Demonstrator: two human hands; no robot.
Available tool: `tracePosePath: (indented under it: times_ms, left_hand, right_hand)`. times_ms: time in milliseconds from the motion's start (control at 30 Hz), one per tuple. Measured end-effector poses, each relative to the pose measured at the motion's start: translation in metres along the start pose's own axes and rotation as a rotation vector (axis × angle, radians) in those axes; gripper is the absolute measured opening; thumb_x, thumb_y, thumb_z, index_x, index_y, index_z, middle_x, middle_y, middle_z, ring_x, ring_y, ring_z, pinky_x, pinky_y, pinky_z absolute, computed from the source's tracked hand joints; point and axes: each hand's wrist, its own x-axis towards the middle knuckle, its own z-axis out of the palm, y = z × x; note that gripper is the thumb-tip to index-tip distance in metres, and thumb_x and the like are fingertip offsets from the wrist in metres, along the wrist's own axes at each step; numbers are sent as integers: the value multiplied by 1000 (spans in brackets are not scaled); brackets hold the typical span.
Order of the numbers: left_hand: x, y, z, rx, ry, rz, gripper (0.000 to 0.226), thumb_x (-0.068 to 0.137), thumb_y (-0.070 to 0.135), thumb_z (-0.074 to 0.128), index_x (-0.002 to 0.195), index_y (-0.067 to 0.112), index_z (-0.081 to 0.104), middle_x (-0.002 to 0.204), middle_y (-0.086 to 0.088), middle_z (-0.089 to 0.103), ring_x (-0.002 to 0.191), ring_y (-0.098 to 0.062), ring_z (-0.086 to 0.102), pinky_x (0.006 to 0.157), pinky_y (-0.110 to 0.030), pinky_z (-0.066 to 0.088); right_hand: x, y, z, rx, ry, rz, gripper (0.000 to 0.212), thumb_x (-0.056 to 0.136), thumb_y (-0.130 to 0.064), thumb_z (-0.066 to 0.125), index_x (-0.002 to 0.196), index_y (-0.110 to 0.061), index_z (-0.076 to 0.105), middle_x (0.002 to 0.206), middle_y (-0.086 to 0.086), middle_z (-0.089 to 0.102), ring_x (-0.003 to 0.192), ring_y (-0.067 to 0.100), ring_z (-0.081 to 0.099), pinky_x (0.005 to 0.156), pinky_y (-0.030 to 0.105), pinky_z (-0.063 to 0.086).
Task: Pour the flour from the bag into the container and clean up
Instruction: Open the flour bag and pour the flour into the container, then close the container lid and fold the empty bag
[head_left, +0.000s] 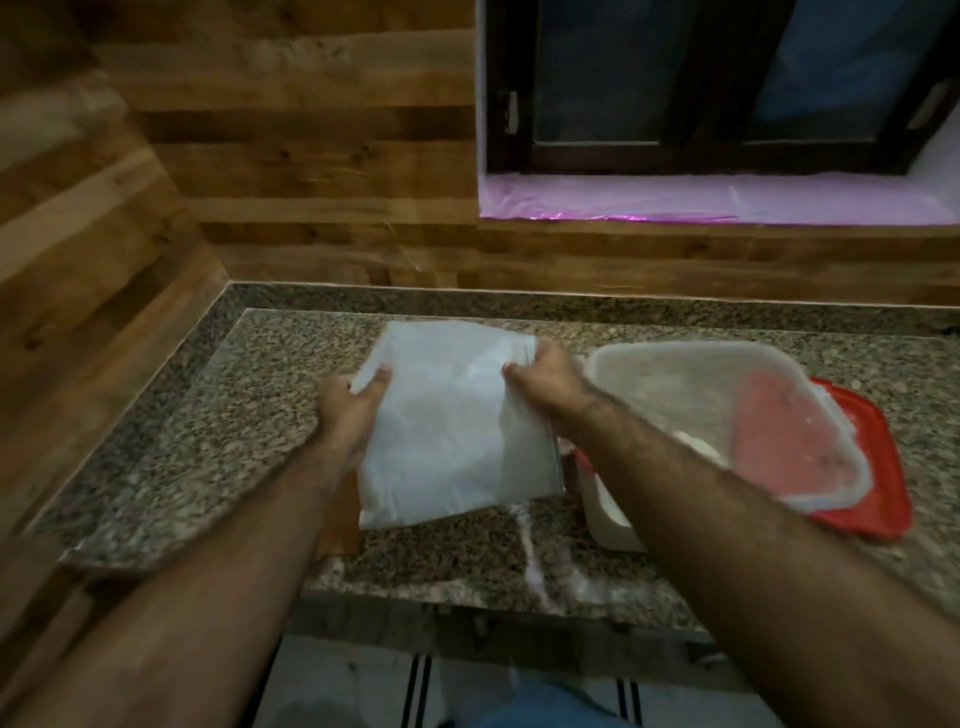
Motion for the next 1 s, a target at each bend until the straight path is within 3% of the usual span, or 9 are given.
tracePosePath:
  times_ms: [133, 233, 300, 400, 533, 633, 733, 800, 1000]
  left_hand:
    - [30, -55, 0, 194, -166, 60, 50, 94, 56, 75, 120, 13, 75, 107, -4, 80, 98, -30, 78, 79, -37, 63]
    - [49, -96, 10, 406, -246, 51, 92, 89, 73, 67, 159, 16, 47, 145, -10, 62, 132, -33, 62, 109, -45, 53]
    - [49, -109, 17, 522, -299, 67, 94, 96, 60, 67, 167, 11, 30, 160, -17, 47, 145, -39, 49, 118, -45, 42]
    - [39, -120, 18, 718, -358, 165, 88, 104, 51, 60, 172, 16, 15, 175, -14, 25, 155, -41, 33, 125, -49, 34]
    - [17, -134, 13, 923, -462, 464, 76, 110, 55, 38, 173, 27, 5, 181, 0, 1, 167, -29, 4, 134, -48, 10]
    - [3, -142, 16, 1014, -597, 616, 81, 106, 69, 24, 172, 33, -7, 180, 3, -10, 167, -24, -8, 133, -51, -2]
    - [0, -156, 19, 1070, -642, 603, 88, 102, 78, 19, 169, 35, -17, 179, 4, -18, 166, -24, -15, 132, -52, -6]
    - [-1, -163, 23, 1095, -667, 580, 90, 101, 80, 19, 168, 36, -21, 177, 4, -24, 165, -23, -20, 131, -53, -8]
    - [-4, -174, 31, 1155, -678, 504, 95, 98, 84, 14, 170, 29, -17, 176, -2, -29, 163, -26, -26, 132, -55, -9]
  right_hand:
    - [9, 39, 35, -93, 104, 114, 42, 93, -24, 76, 132, -15, 62, 119, 5, 70, 107, 30, 71, 94, 47, 62]
    - [22, 82, 55, -155, 145, 177, 62, 79, -33, 78, 135, -14, 60, 125, 8, 74, 106, 29, 72, 95, 45, 62]
    - [19, 96, 65, -202, 188, 183, 66, 83, -25, 80, 141, -11, 52, 130, 13, 71, 115, 34, 69, 102, 39, 56]
    - [10, 113, 80, -322, 248, 136, 74, 89, -21, 78, 150, -4, 39, 143, 20, 58, 132, 39, 58, 108, 38, 45]
    - [-3, 141, 106, -945, 120, -71, 82, 104, -46, 51, 167, -8, 14, 173, 24, 18, 159, 42, 20, 130, 51, 21]
    - [-12, 156, 120, -1121, -20, -255, 75, 107, -57, 30, 171, -24, 7, 179, 12, -2, 164, 38, -1, 130, 61, 6]
    - [-14, 170, 129, -1236, -149, -238, 77, 106, -65, 19, 170, -29, -6, 177, 8, -15, 163, 33, -16, 128, 61, -8]
    - [-11, 179, 131, -1242, -192, -158, 78, 105, -69, 15, 168, -32, -13, 177, 6, -19, 163, 32, -18, 126, 63, -8]
    - [0, 188, 125, -1131, -309, 22, 86, 101, -77, 24, 165, -39, -18, 174, -1, -30, 162, 25, -24, 124, 67, 15]
